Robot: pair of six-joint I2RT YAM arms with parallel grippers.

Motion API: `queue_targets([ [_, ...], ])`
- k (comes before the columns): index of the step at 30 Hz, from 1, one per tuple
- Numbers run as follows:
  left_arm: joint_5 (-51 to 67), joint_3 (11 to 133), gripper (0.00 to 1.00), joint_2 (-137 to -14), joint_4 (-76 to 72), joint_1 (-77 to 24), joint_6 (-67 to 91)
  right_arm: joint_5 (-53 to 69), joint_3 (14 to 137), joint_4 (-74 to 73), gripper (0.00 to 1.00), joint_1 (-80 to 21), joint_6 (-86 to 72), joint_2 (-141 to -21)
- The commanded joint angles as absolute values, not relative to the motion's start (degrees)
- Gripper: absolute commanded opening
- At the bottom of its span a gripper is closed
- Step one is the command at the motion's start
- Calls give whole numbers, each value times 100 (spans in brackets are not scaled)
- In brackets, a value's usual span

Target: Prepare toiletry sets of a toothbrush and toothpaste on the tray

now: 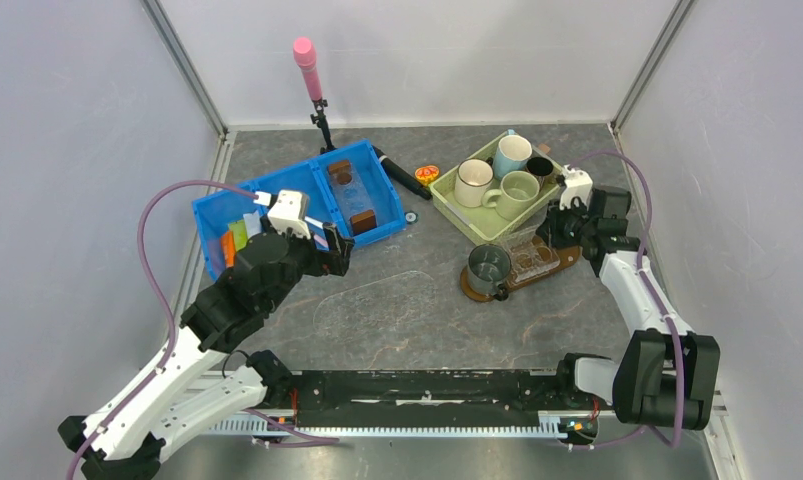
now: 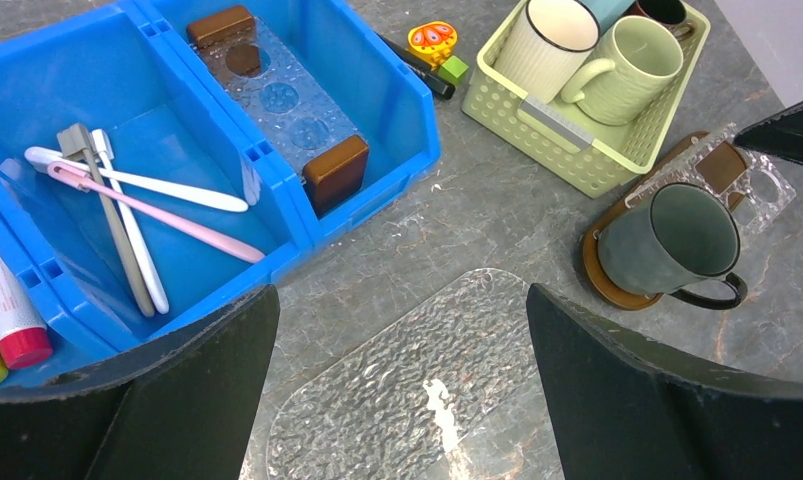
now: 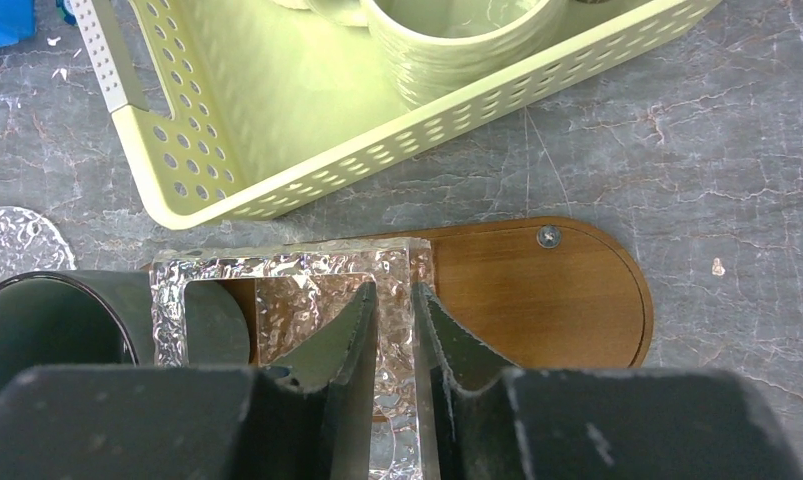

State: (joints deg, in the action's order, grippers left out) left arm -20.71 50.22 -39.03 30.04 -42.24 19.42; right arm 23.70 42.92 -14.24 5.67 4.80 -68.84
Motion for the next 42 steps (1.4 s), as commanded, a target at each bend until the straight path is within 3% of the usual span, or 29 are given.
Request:
queue_targets([
  [1,-1995,5045,100,-3898,2830,-4244,1922,2690,4254,-1273,24,571,526,-6916],
  [7,-2013,5010,100,-3850,2830,-4245,1930,2668,4263,-1333,27,571,580,-6979],
  [13,-2057,5019,100,-3825,2857,-4245,1928,2392,4399,-1396,41,571,565,-6850],
  [24,-2152,5060,100,-3756,2891,-4243,1912,1688,4908,-1589,73,571,436,-6366],
  [26,-2188,5086,100,-3739,2913,-4245,1894,1639,5101,-1644,86,571,323,-6213],
  [27,-2216,5104,100,-3731,2933,-4245,1885,1625,5174,-1652,97,571,256,-6136],
  [34,-2457,5245,100,-3570,3165,-4245,1847,216,5341,-1638,98,571,-450,-5076],
  [42,-3091,5375,100,-3498,3523,-4243,1947,425,4704,-1187,98,566,-464,-3601],
])
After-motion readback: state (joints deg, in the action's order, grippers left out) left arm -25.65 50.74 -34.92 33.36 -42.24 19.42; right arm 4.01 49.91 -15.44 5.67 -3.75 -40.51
